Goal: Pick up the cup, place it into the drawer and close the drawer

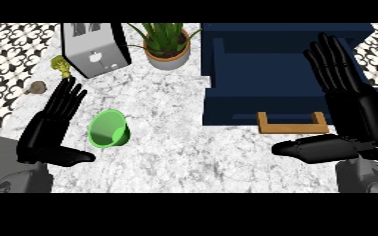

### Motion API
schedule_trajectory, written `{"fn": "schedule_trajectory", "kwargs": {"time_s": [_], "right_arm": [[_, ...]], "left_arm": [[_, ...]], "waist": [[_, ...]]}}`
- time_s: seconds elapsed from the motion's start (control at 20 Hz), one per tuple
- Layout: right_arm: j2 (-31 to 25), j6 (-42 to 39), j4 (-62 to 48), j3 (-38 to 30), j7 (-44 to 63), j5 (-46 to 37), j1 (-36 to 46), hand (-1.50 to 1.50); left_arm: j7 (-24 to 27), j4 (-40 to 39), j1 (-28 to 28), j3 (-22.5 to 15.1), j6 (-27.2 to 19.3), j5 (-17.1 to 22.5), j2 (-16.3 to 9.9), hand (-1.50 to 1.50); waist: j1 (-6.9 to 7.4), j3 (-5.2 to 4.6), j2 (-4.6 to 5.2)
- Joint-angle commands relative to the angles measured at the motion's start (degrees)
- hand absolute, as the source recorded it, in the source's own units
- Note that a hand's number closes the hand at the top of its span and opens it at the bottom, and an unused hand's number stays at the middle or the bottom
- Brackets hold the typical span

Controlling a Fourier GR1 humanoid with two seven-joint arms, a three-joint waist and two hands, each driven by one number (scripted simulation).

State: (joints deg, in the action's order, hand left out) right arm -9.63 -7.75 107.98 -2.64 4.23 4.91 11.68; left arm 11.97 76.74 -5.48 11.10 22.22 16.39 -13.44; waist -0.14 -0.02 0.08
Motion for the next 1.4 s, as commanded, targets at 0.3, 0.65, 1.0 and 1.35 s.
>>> {"fn": "schedule_trajectory", "kwargs": {"time_s": [0.3,0.65,1.0,1.35], "right_arm": [[-2.3,-1.2,-1.6,-4.3,3.8,3.2,5.7,-1.50],[0.6,-0.1,-1.8,-1.2,0.9,-0.3,3.5,-1.50],[-0.2,-1.6,3.1,-1.5,3.4,1.0,1.0,-1.50],[1.4,0.0,3.0,0.0,4.2,-0.4,2.2,-1.50]], "left_arm": [[18.9,-27.9,-7.5,2.0,0.5,-10.3,-2.2,-1.50],[31.5,-49.9,-15.2,2.6,0.7,-15.6,-4.7,-1.50],[42.1,-63.1,-19.6,2.6,-1.4,-18.7,-4.3,-1.50],[47.9,-64.6,-18.8,2.5,-1.0,-19.2,-3.6,-1.50]], "waist": [[-0.24,-0.04,0.11],[-0.57,-0.08,0.23],[-0.88,-0.12,0.27],[-1.10,-0.18,0.37]]}}
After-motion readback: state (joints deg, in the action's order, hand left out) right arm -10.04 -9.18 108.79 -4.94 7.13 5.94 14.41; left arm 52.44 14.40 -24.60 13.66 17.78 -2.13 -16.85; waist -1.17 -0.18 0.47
